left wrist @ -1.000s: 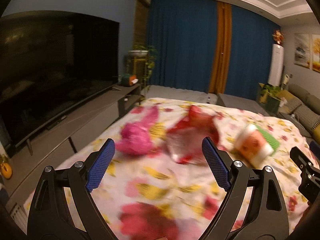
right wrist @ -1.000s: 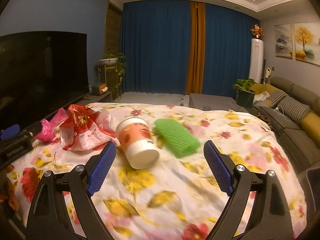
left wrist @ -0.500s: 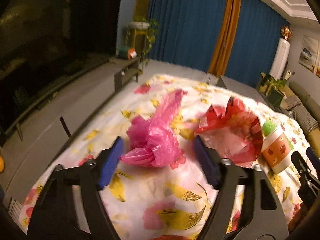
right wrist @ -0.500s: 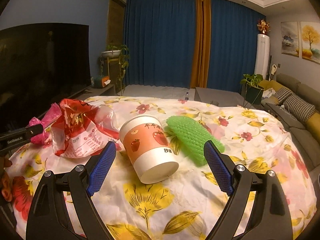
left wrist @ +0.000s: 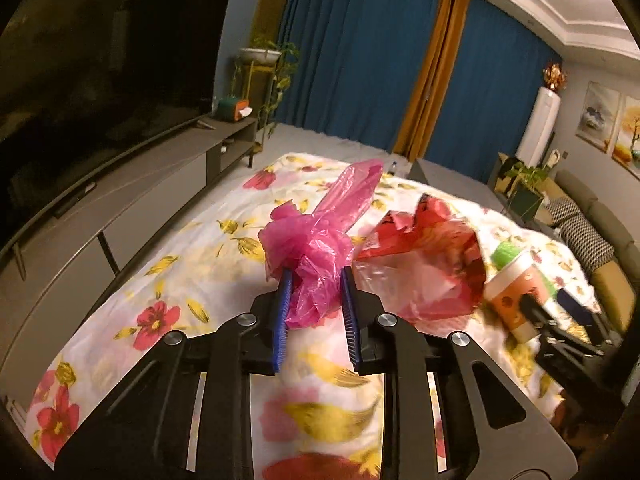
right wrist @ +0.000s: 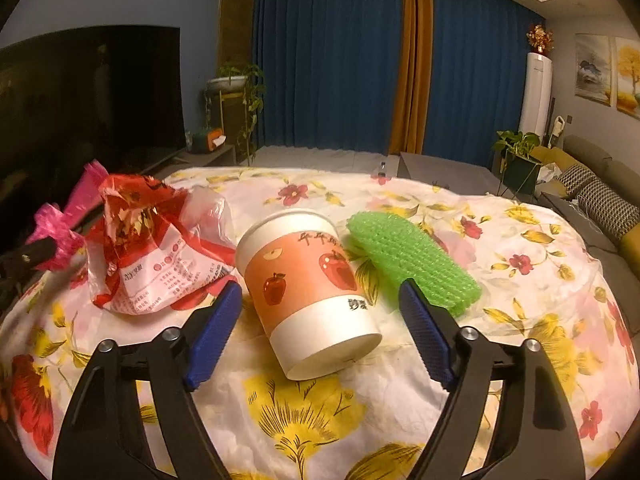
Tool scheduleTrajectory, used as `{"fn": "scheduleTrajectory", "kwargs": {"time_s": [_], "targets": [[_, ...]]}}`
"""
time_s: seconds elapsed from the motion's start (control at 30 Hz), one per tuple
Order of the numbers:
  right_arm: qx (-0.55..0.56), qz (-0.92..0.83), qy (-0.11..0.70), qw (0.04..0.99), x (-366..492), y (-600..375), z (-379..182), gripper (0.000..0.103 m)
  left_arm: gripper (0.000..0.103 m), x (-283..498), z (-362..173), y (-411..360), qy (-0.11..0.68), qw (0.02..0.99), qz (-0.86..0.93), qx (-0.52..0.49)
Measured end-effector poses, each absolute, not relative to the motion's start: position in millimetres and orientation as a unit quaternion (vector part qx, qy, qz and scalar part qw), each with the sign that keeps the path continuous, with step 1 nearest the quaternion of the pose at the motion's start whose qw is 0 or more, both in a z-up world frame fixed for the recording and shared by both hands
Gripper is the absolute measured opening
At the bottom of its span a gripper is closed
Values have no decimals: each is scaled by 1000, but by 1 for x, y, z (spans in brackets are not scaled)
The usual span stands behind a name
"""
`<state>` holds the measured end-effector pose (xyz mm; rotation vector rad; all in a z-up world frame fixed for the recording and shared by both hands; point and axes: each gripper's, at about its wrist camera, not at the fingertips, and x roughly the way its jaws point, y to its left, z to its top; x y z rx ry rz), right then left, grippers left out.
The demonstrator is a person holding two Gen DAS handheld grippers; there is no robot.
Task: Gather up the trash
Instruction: 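Grasp the pink plastic bag with the left tool while the right tool grasps the orange-and-white paper cup, then carry the pink bag and paper cup with both tools over the gray bin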
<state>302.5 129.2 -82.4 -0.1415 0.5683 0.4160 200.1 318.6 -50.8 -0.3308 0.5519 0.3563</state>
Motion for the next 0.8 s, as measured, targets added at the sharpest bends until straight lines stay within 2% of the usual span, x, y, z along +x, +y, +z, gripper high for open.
{"fn": "scheduleTrajectory", "kwargs": {"time_s": [0.1, 0.8], "targets": [[-74, 209, 292, 930, 307, 131, -88, 62, 22, 193, -50, 310, 264, 936, 168, -159], [-38, 193, 256, 946, 247, 76, -59, 59, 20, 140, -22, 247, 227, 956, 126, -141]]}}
